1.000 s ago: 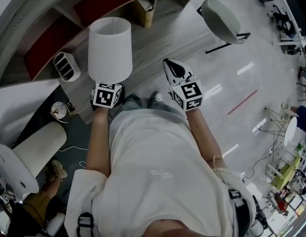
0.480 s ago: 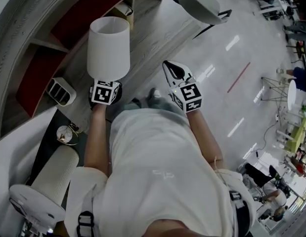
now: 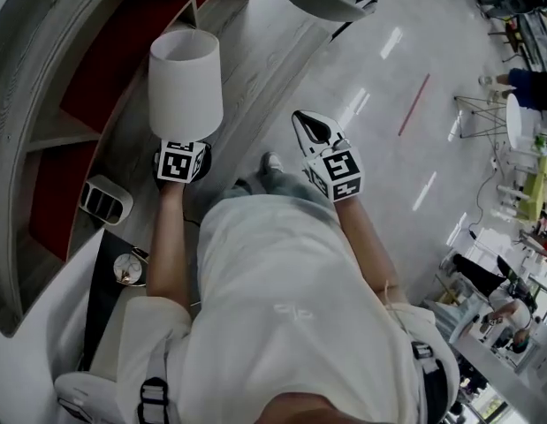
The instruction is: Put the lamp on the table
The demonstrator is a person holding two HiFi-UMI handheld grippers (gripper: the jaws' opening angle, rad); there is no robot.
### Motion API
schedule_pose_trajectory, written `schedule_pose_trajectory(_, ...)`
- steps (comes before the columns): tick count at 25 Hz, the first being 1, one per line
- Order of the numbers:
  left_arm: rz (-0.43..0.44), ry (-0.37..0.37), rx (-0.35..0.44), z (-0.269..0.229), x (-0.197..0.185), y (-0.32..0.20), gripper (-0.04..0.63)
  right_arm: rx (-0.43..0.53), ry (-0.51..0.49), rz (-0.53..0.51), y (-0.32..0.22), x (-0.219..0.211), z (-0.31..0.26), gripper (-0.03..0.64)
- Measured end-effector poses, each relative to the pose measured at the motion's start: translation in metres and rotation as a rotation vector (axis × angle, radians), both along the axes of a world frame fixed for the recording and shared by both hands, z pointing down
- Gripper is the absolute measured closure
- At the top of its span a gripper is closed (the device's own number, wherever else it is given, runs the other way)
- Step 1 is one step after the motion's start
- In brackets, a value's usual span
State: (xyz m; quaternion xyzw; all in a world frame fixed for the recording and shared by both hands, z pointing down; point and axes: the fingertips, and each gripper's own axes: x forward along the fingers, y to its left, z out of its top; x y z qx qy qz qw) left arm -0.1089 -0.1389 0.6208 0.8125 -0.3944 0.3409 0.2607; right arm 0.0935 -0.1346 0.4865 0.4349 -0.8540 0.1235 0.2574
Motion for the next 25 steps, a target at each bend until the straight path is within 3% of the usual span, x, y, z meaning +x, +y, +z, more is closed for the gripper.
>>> schedule_pose_trajectory(8, 0.077, -0.001, 0.035, 0.004, 0.019, -0.037, 0.566, -0.012, 0.019, 0.065, -0.005, 0.022, 0.001, 0.589)
schedule_pose_trajectory(14, 0.089, 0.018, 0.062, 0.008, 0.032, -0.054, 0.566, -0.02, 0.031, 0.099, -0.005, 0.037, 0.003, 0.589)
schedule_pose_trajectory(25, 0.116, 0.012, 0.073, 0.023, 0.044, -0.051, 0.565, -0.027, 0.037, 0.111, -0.007, 0.051, 0.003, 0.589)
